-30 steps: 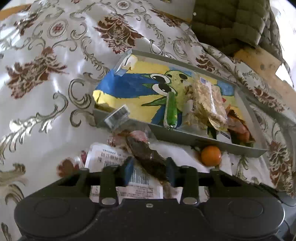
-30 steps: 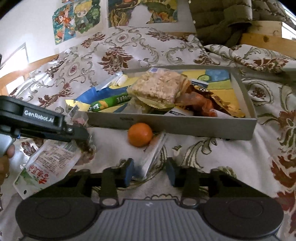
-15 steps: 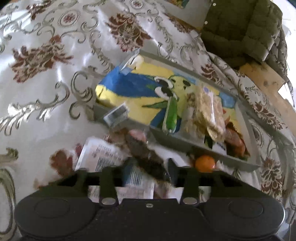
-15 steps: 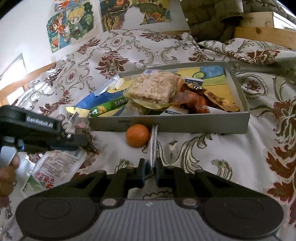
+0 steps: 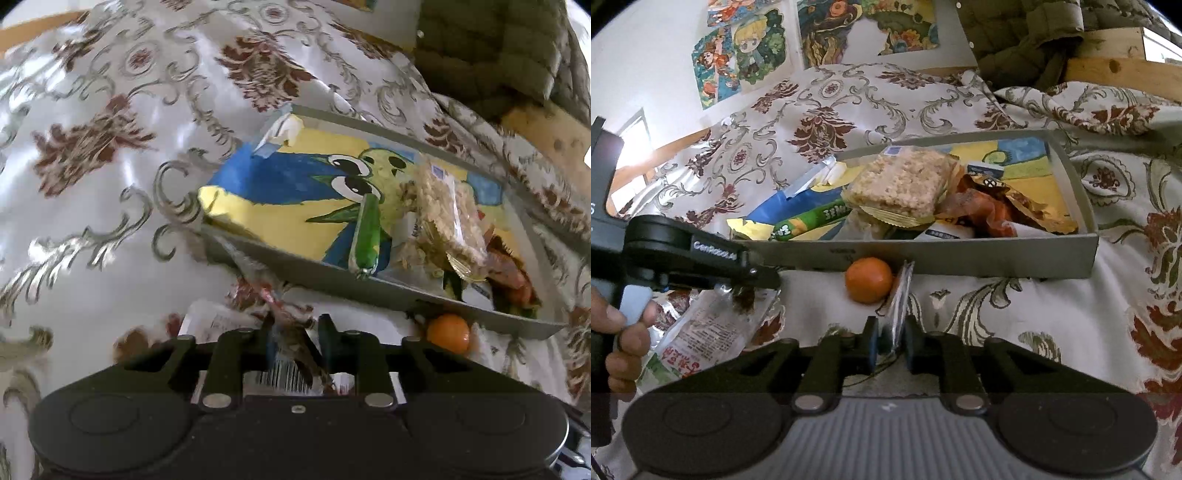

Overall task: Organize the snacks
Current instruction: 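Close left gripper on the meat stick while right gripper closes on the white packet, then lift both held snacks and carry them over the frog tray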

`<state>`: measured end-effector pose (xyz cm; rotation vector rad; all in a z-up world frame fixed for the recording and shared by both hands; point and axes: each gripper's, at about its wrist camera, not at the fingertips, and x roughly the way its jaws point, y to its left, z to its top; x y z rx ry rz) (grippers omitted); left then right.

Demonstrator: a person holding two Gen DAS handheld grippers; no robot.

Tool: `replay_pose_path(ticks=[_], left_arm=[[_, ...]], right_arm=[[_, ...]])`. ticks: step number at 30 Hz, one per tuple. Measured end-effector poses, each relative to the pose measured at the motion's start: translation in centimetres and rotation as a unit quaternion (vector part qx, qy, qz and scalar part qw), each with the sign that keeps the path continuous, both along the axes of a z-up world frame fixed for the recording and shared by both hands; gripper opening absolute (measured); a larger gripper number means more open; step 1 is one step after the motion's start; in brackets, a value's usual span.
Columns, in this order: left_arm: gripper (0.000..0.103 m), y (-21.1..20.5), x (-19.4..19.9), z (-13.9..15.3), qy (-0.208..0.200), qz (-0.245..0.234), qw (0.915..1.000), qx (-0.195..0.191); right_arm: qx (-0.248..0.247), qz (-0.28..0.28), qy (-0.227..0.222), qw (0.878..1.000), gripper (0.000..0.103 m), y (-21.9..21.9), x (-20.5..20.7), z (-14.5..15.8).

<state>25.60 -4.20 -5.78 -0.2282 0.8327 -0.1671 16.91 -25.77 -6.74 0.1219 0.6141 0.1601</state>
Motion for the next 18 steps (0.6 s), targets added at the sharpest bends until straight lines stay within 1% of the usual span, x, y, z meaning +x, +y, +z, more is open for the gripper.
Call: replay_pose_path(ticks=[2, 3, 4, 10, 18], left_arm=[[0.02, 0.4, -0.9, 0.1, 0.004, 0.0, 0.9999, -0.013], [0.02, 0.6, -1.6, 0.1, 0.004, -0.002, 0.9998, -0.018], [0.016, 0.7, -2.2, 0.1, 0.004, -0.005, 0.9998, -0.02], [0.012, 0.8, -5.4, 0.2, 0.016, -0.027, 0.9986, -0.042], [0.011, -0.3, -8.8, 0.7, 0.02, -0.045, 0.9958, -0.078]], right_arm=[[-0.004, 0.001, -0.002, 1.0, 0.007, 0.2, -0.1, 0.1], [-0.004, 0.0, -0.002, 1.0, 0.007, 0.2, -0.2, 0.2], [-0.004, 0.0, -0.002, 1.0, 0.007, 0.2, -0.3, 0.3], [-0.005, -0.007, 0.007, 1.0, 0.006, 0.6, -1.0, 0.9], [-0.01, 0.014, -0.007, 1.0, 0.005, 0.9, -4.5, 2.9]])
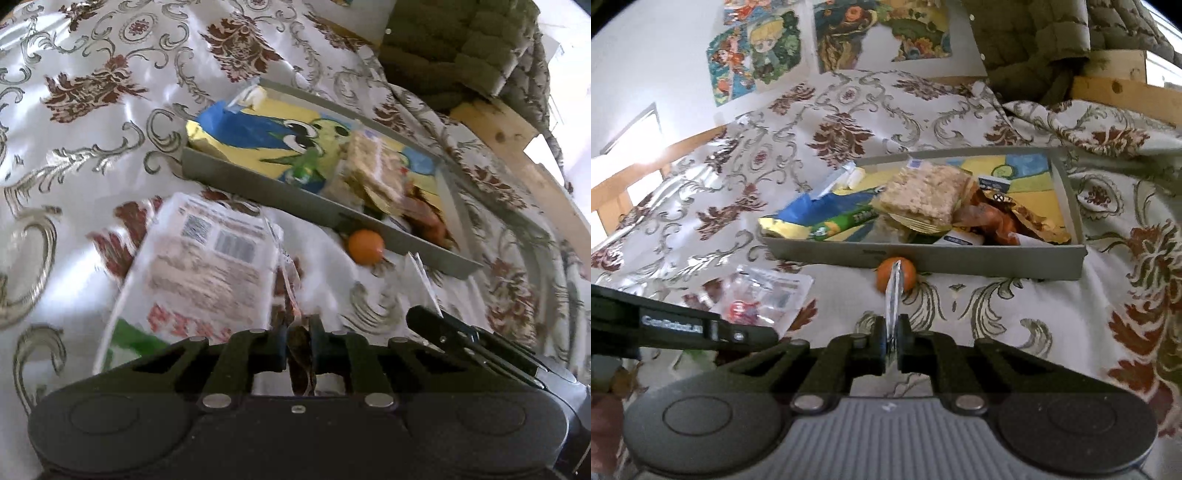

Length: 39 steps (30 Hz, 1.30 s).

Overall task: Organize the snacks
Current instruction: 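Lift both held snacks and carry them over the frog tray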

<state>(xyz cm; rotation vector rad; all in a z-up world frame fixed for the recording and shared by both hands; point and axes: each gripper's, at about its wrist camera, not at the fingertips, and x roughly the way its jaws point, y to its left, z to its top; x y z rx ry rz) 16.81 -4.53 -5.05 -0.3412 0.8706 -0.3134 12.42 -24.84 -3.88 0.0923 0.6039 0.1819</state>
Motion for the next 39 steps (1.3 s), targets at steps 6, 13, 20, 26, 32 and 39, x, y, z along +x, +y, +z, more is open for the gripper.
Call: replay_pose_path(ticks=[6, 13, 20, 26, 32, 39], left_arm=[[0.011, -1.0, -1.7, 1.5, -0.007, -0.009, 0.9999, -0.011], [0.011, -2.1, -1.8, 6.8, -0.065, -0.038, 0.9971, -0.005], [0.011, -2.1, 0.9, 9.8, -0.103, -0.049, 0.9934, -0.014], [0.011, -2.1, 6.2, 9.3, -0.114, -0.057, 0.9915, -0.025], [0.011, -2.2, 11.8, 7.6, -0.092, -0.072, 0.9929, -0.021], [0.012, -4.7, 17.3, 6.8, -0.109, -0.11, 0.9879, -0.017]], right_arm=[[-0.005, -0.006, -0.037, 0.999, 0.005, -0.7, -2.1, 2.1], [-0.003, -0.023, -0.103, 0.994, 0.005, -1.8, -3.2, 4.5], [-0.013, -0.041, -0.149, 0.988, 0.006, -2.7, -3.7, 6.0], [-0.007, -0.071, -0.15, 0.986, 0.006, -3.7, -0.7, 6.6], [-0.005, -0.103, -0.124, 0.987, 0.006, -4.9, 4.5, 5.5], [-0.044, -0.133, -0.122, 0.983, 0.006, -6.3, 7.4, 3.5]])
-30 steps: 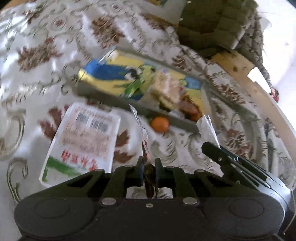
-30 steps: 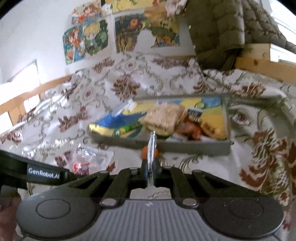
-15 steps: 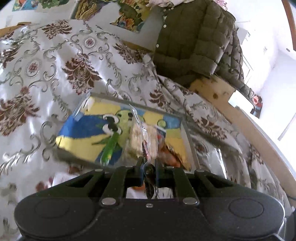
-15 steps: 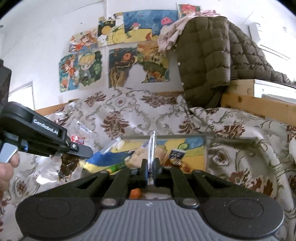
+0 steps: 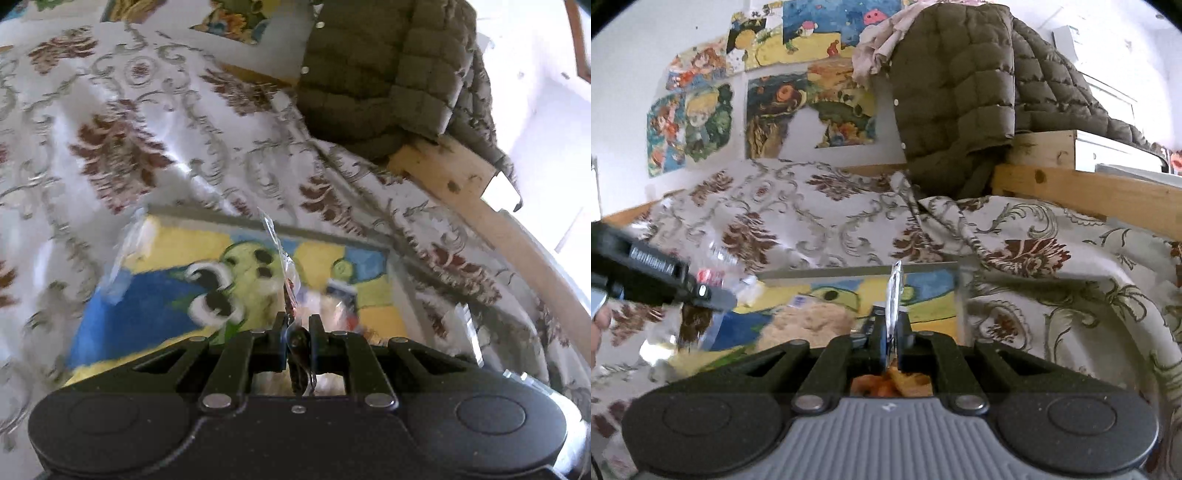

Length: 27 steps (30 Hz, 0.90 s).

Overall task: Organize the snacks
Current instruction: 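Lift both held snacks and carry them over the frog tray, then lower both snacks into the tray and open both grippers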

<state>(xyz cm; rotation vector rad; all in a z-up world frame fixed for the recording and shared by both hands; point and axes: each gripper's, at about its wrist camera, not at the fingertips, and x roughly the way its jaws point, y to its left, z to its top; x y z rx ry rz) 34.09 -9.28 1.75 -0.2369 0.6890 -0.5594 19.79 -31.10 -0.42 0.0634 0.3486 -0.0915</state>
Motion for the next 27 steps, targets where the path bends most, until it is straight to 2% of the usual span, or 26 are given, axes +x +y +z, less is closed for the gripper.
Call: replay_pose_path(ticks=[6, 13, 24, 27], left_arm=[[0.012, -4.4, 1.8, -0.9, -0.017, -0.043, 0.9984, -0.033], [0.012, -8.7, 2.4, -3.0, -0.028, -0.08, 0.996, -0.031], [0.012, -8.7, 3.2, -4.8, -0.015, -0.067, 0.997, -0.036], [0.021, -8.5, 3.3, -4.6, -0.015, -0.059, 0.9974, -0.04]], right_arm=[[-0.008, -0.015, 0.014, 1.0, 0.006, -1.1, 1.4, -1.5], [-0.022, -0.014, 0.032, 0.999, 0.006, -1.0, 2.1, -2.6], [-0.019, -0.009, 0.052, 0.998, 0.008, -0.8, 2.7, -3.5], [-0.023, -0.007, 0.053, 0.998, 0.011, -0.7, 2.7, -3.5]])
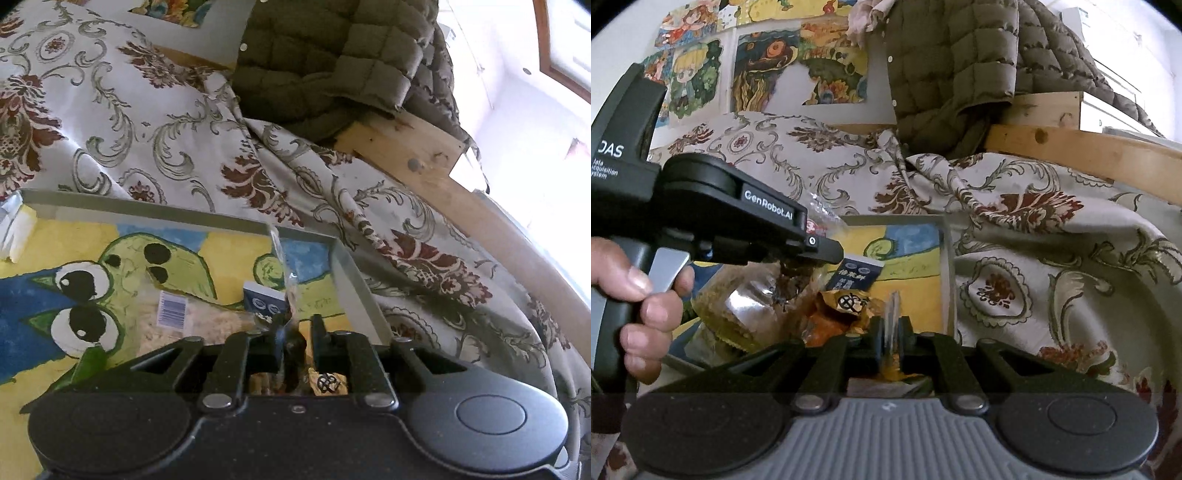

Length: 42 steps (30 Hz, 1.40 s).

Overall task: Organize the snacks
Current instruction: 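Lower both snacks into the tray and open both grippers, then withdraw both grippers from the tray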

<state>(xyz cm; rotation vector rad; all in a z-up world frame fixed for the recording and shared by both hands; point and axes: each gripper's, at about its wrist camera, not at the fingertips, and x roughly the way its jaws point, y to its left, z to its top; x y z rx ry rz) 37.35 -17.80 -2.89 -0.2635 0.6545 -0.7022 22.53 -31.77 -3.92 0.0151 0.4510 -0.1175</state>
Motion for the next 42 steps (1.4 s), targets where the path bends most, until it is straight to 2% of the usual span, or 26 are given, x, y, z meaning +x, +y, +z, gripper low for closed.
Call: replay_pose_path(ticks=[2, 4, 5, 9, 10, 13, 18, 19, 21, 22, 23, 28, 36, 42], left_arm=[[0.023, 0.3, -0.1, 0.1, 0.002, 0.003, 0.9999, -0.01], [0.036, 0.6, -0.3, 0.3, 0.002, 0.006, 0.9999, -0.016], [0.04, 0.7, -0.5, 0.5, 0.0, 0.007, 0.9998, -0.016], [0.053, 1.4, -1.4, 1.3, -0.012, 0.011, 0.9996, -0.021], [0.06, 1.7, -1.7, 1.7, -0.016, 0.015, 0.9995, -0.025], [0.07, 2.7, -2.7, 2.8, -0.029, 0.031, 0.9985, -0.034], [0.076, 4.0, -5.1, 4.8, -0.055, 0.028, 0.9979, -0.019], [0.083, 4.3, -5.7, 5.1, -0.061, 0.029, 0.9976, -0.014], [0.092, 5.1, -7.1, 5.9, -0.071, 0.041, 0.9965, -0.013], [0.095, 5.6, -7.7, 6.3, -0.075, 0.046, 0.996, -0.013], [0.096, 6.0, -8.4, 6.6, -0.079, 0.051, 0.9955, -0.012], [0.102, 7.5, -11.8, 8.5, -0.097, 0.077, 0.9923, 0.003], [0.102, 9.4, -18.1, 10.8, -0.119, 0.118, 0.9857, 0.018], [0.102, 11.9, -23.3, 10.5, -0.112, 0.165, 0.9793, 0.031]], right_arm=[[-0.002, 0.002, -0.002, 1.0, 0.016, 0.1, 0.0, 0.1], [-0.003, 0.002, -0.003, 1.0, 0.024, 0.1, -0.1, 0.1], [-0.003, 0.002, -0.002, 1.0, 0.028, 0.1, -0.2, 0.1], [-0.001, -0.002, -0.001, 1.0, 0.032, 0.0, -0.3, 0.4], [-0.002, -0.003, -0.003, 1.0, 0.036, 0.0, -0.4, 0.6], [-0.002, -0.008, -0.013, 1.0, 0.047, -0.1, -1.0, 1.4], [0.0, -0.024, -0.041, 0.999, 0.063, -0.7, -2.8, 3.2], [0.003, -0.025, -0.046, 0.999, 0.068, -0.8, -3.2, 3.6], [0.003, -0.026, -0.053, 0.998, 0.075, -0.8, -3.9, 4.4], [0.002, -0.026, -0.057, 0.998, 0.082, -0.8, -4.3, 4.7], [0.003, -0.028, -0.063, 0.998, 0.09, -0.8, -4.7, 5.1], [0.009, -0.022, -0.076, 0.997, 0.103, -0.3, -7.3, 6.5], [0.018, -0.001, -0.094, 0.995, 0.103, 1.1, -12.1, 8.4], [0.017, 0.02, -0.115, 0.993, 0.103, 2.6, -14.8, 10.0]])
